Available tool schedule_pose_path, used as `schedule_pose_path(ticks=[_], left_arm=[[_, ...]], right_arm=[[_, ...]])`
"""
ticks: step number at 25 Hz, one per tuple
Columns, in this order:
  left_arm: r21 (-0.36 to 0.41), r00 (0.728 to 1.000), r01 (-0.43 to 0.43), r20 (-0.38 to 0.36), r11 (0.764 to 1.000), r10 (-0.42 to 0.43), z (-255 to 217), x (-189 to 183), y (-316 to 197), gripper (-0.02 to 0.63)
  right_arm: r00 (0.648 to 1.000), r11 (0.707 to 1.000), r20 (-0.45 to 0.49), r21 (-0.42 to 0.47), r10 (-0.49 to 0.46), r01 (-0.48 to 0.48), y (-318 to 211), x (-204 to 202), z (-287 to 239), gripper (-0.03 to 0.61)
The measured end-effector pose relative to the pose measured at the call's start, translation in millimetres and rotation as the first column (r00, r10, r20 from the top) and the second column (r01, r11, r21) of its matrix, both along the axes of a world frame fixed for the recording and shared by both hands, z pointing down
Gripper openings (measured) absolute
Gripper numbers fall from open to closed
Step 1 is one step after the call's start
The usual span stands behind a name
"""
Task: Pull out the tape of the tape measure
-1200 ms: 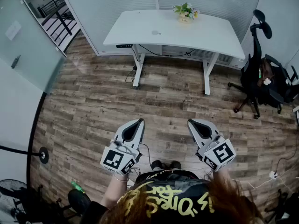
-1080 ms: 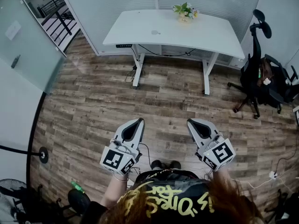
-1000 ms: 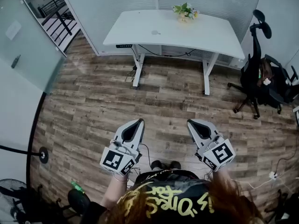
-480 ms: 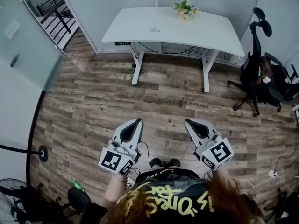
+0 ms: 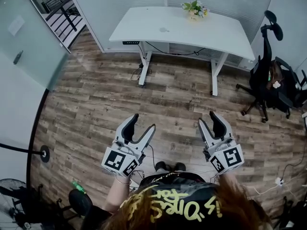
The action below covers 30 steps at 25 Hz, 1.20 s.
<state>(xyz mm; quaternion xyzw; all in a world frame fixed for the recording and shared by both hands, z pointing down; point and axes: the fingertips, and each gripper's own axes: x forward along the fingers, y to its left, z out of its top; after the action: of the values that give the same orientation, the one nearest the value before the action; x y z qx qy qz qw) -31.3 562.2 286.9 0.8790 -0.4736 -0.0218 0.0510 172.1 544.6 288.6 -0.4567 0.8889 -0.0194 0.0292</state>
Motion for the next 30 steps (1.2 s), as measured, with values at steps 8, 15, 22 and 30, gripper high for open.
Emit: schedule_pose_path(ticks=[8, 15, 22, 30], left_arm=[[0.002, 0.995, 0.089, -0.039, 0.996, -0.089, -1, -35, -2, 0.320], [0.019, 0.993, 0.103, -0.060, 0.994, -0.102, 2, -63, 1, 0.314], [-0.011, 0.992, 0.109, -0.058, 0.994, -0.109, 18, -92, 7, 0.306], [0.021, 0.998, 0.064, -0.004, 0.998, -0.064, 12, -93, 6, 0.299]], right_arm=[[0.999, 0.999, -0.042, 0.032, 0.020, -0.019, -1, -2, -1, 0.278], [0.999, 1.000, -0.047, 0.010, -0.016, 0.016, 7, -32, 10, 0.278], [0.997, 1.000, -0.074, -0.020, -0.013, 0.012, 13, -48, 22, 0.278], [0.974, 0.994, -0.200, -0.052, -0.105, 0.096, 19, -72, 42, 0.278]])
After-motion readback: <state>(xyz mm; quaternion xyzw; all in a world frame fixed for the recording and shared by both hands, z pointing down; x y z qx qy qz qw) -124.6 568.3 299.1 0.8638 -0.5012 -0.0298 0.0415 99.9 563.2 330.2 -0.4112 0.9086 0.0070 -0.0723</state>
